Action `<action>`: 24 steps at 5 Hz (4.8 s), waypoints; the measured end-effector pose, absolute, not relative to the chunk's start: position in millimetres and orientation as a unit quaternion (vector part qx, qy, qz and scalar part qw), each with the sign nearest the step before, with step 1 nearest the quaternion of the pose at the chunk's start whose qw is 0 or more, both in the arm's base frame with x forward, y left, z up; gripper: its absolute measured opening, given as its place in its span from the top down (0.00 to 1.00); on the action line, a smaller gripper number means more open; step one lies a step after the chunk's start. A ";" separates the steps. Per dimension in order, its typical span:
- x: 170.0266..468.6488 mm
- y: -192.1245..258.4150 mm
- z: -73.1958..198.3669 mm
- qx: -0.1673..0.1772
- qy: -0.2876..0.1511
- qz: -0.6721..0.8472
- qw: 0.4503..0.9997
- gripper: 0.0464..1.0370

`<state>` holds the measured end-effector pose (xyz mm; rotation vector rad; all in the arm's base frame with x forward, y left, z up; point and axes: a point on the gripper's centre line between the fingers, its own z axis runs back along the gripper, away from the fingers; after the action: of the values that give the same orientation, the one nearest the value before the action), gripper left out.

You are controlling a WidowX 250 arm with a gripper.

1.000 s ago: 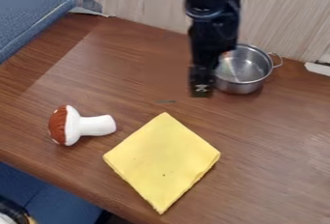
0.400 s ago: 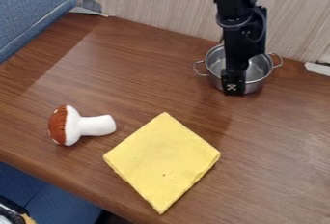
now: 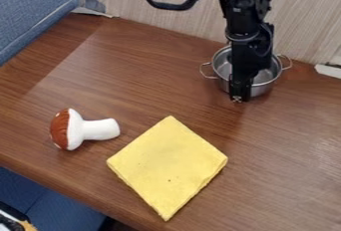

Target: Moved pan in the yellow cloth

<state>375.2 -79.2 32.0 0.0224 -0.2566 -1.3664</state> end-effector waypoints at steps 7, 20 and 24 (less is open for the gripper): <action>333.7 -48.7 112.0 0.080 -0.127 -0.624 0.767 0.98; 195.8 -27.9 93.4 0.069 -0.094 -0.565 0.817 0.04; 256.7 -20.5 141.3 0.020 -0.041 -0.322 0.946 0.04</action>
<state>256.7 -20.5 141.3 0.0412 -0.0833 -0.6566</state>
